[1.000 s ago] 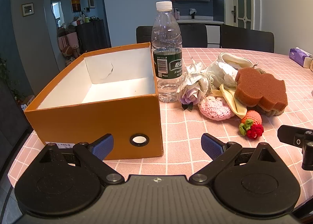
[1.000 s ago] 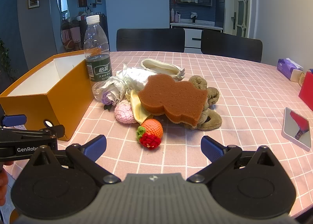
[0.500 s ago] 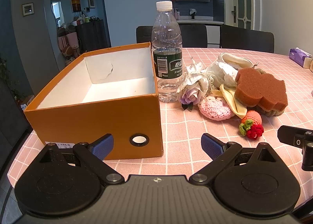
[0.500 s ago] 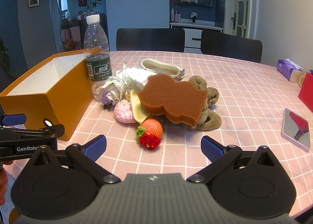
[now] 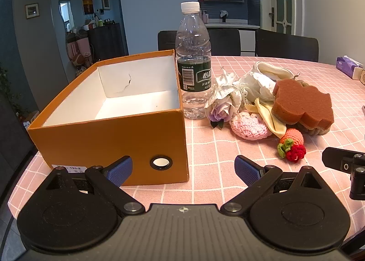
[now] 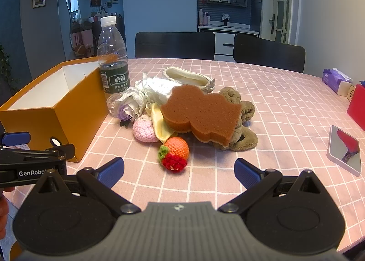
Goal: Organize soft objects
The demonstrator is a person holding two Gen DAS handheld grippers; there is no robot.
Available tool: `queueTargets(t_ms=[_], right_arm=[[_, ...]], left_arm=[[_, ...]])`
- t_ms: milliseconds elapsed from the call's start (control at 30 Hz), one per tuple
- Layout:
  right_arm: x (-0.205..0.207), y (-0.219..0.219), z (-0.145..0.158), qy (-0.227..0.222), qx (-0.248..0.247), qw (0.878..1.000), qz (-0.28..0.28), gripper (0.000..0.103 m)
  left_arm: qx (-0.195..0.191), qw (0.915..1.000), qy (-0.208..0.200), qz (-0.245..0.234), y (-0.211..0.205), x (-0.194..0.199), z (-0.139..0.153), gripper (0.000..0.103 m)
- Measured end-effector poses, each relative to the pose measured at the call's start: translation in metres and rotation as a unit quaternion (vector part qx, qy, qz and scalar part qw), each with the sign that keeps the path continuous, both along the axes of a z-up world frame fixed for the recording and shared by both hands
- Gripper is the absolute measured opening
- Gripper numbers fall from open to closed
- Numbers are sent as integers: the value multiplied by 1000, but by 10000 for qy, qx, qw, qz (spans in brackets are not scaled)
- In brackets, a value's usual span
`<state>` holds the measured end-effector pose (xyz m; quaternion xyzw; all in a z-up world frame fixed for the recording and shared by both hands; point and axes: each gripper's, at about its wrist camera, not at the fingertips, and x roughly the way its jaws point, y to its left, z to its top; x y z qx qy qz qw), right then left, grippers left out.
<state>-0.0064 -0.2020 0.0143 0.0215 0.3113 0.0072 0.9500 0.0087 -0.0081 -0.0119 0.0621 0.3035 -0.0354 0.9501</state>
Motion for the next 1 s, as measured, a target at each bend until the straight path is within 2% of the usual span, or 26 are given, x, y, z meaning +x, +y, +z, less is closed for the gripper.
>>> queueTargets(t_ms=[500,700,833,900,1000], right_arm=[[-1,-1,0,-4,24,10000,-19,101],[0,-19,0,-128,213,9996,-112,101],[5,-34,1,-236,114,9996,-138,100],[11,-38,1,-237,-2,9997,-51,99],[26,-40,-3,-148,-315,9992,209,91]], left_arm=[[-25,10000,-2,-70,1,-3,2,103],[-209,9987,-9,-475,-5,-6,6,103],[-180,9970,-74,-754,-18,-2,11,103],[-152,9961,-91,-870,-26,2,13,100],[-112,9942,-91,-1065,-38,10,17,96]])
